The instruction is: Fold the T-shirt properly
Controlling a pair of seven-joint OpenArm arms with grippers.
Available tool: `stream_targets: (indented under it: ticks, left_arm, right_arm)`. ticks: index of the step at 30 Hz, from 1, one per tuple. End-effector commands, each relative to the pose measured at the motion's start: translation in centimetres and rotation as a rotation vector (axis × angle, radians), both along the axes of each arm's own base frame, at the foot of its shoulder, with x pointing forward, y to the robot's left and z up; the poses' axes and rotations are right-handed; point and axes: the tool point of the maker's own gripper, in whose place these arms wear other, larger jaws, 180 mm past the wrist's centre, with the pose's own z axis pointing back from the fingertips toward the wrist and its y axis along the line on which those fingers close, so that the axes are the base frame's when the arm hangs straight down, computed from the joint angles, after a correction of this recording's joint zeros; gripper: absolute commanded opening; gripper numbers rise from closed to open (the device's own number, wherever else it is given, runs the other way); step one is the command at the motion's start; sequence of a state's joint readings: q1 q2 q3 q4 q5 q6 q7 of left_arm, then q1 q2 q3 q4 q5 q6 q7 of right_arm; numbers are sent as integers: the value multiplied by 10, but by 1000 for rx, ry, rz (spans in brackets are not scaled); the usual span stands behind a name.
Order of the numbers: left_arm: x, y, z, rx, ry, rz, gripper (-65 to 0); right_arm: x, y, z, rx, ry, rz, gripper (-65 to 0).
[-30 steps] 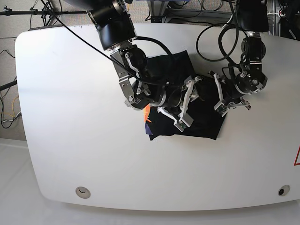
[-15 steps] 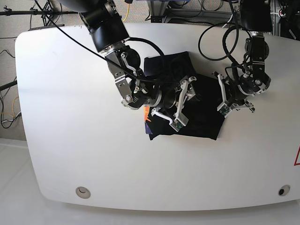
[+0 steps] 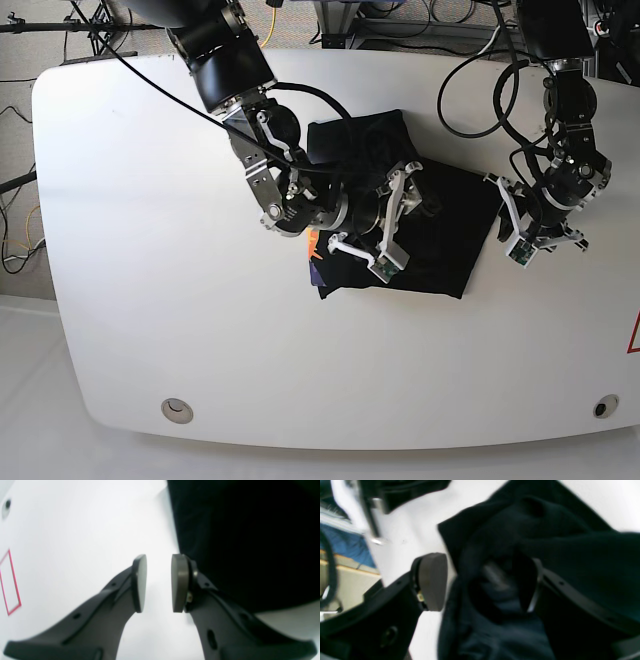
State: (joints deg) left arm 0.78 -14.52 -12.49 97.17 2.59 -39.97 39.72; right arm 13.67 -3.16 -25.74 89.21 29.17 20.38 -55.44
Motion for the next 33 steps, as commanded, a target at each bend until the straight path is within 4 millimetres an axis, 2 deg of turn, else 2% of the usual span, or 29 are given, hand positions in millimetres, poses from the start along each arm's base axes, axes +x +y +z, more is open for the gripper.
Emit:
stream_targets:
  ticks: [1,4,10,12,14,22,24,28,32,33]
  left_arm:
    - [10,-8,17,-17,-59,-26,-492]
    - [6,-16,8,-2,-25,-53,-492]
    - [4,-24,5,13,-13,-77,-494]
    - [2,-28,5,17,-8,-89,-494]
    - [-4,-43,1,22,7,-131,-496]
    - [-12,-65,0,-4,14,-173,-495]
    - [-24,-86,-7,-114,24,-173,-518]
    - [-32,-100,-10,-199,30,-159,-557]
    - [-39,-107,-9,-234,32,-154,-610]
    - [-38,-107,-7,-217,27,-160,-626]
  right_arm:
    - [7,15,24,74,-50,10,-259]
    - [2,21,27,85,-83,27,-260]
    - [3,16,28,76,-116,23,-255]
    - [3,13,28,71,-123,20,-255]
    - [4,3,28,56,-131,20,-254]
    - [14,-14,27,42,-155,-15,-254]
    - [24,-24,25,32,-156,-43,-280]
    - [33,-28,31,56,-161,-79,-377]
    - [38,-31,34,69,-165,-101,-547]
    - [36,-31,31,70,-157,-101,-616]
